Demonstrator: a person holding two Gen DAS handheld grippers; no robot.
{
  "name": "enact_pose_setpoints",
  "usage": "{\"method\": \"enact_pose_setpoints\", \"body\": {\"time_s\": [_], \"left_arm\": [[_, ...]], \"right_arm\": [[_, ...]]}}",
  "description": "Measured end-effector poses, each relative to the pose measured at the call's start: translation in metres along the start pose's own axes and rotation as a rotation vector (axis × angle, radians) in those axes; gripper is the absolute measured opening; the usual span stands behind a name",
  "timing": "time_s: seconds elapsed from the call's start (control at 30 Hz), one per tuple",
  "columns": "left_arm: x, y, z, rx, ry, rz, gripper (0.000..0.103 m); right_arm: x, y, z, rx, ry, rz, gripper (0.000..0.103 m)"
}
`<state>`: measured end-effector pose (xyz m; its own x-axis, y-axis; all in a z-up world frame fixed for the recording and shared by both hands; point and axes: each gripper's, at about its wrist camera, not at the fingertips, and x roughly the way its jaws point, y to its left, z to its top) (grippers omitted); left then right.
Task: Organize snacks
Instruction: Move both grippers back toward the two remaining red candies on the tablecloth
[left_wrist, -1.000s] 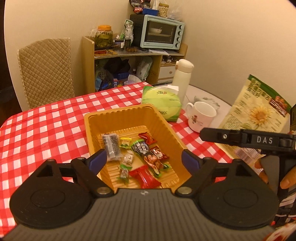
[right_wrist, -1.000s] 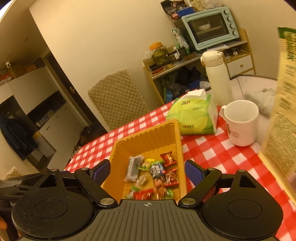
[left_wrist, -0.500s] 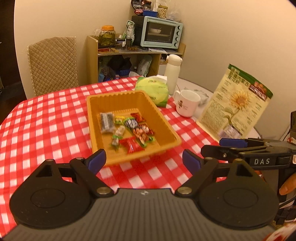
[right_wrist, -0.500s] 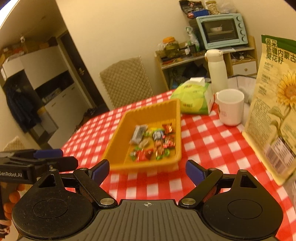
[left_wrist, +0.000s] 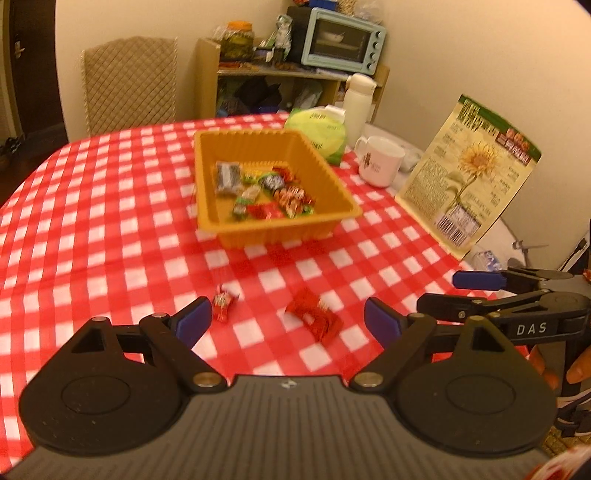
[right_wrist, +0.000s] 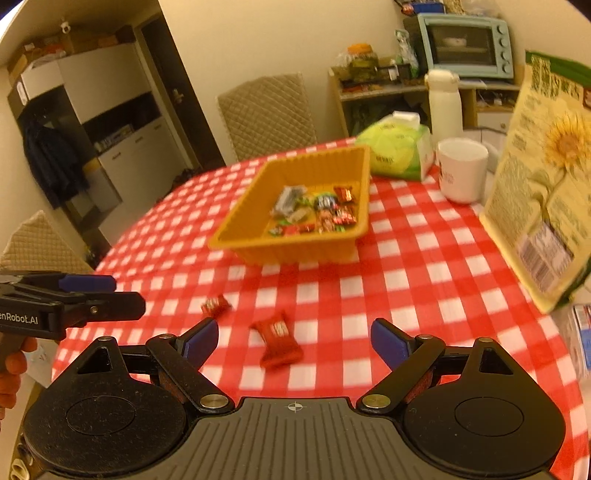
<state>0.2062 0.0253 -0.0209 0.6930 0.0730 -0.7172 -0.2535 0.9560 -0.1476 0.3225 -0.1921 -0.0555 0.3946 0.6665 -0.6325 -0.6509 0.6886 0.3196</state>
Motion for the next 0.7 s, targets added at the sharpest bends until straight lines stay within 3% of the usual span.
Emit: {"method": "enact_pose_setpoints", "body": {"time_s": [0.7], "left_arm": [[0.003, 0.01, -0.055, -0.051, 0.104, 0.093, 0.088]], "right_arm": [[0.023, 0.015, -0.042, -0.113, 0.168, -0.041, 0.089]]}}
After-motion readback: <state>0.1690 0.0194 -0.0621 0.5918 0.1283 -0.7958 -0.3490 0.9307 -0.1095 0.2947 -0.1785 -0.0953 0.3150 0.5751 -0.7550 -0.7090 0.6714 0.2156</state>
